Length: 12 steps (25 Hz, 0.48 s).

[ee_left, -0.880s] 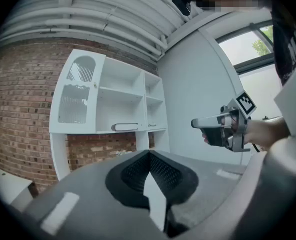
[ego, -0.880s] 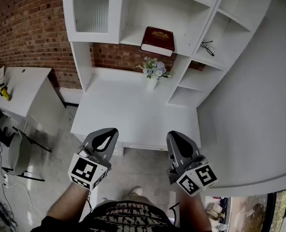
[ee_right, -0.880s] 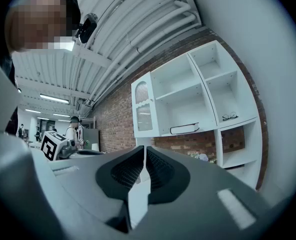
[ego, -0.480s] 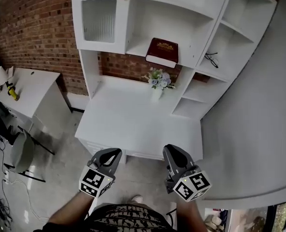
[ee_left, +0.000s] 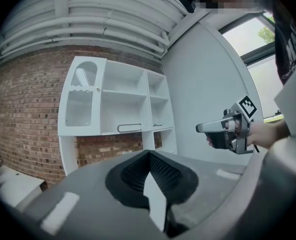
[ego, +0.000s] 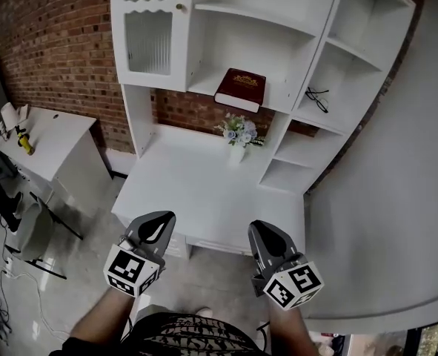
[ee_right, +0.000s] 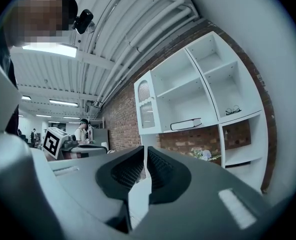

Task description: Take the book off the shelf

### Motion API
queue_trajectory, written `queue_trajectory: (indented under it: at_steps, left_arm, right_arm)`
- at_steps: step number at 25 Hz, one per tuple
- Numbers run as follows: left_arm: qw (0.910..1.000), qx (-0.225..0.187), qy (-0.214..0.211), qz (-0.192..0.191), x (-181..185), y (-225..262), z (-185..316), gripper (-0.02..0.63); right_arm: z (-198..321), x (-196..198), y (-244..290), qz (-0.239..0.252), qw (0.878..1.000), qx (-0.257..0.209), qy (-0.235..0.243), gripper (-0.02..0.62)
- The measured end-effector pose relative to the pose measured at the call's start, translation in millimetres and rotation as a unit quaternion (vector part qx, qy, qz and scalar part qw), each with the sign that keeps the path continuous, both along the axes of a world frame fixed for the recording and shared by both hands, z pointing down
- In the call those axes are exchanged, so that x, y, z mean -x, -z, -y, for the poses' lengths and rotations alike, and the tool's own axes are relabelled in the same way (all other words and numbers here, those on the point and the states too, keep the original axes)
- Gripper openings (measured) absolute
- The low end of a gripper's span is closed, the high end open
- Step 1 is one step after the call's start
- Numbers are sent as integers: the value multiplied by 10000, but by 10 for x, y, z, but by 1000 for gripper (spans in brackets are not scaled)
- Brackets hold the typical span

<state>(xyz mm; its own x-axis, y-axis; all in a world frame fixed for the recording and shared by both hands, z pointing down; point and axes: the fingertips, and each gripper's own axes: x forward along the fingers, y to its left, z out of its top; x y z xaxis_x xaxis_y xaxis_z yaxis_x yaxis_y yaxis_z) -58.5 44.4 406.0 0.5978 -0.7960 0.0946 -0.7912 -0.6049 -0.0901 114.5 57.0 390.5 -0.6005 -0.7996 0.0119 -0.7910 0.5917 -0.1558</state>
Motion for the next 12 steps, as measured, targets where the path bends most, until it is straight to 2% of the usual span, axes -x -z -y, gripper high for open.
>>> queue_trajectory:
  at_steps: [7,12]
  left_arm:
    - [9997,-162,90,140,-35,253,-16,0]
    - [9997,-158,99,177,25,253,62,0]
  right_arm:
    - [45,-109,102,114,9999,-79,87,37]
    - [196,-94,33,119,9999,-2,61,35]
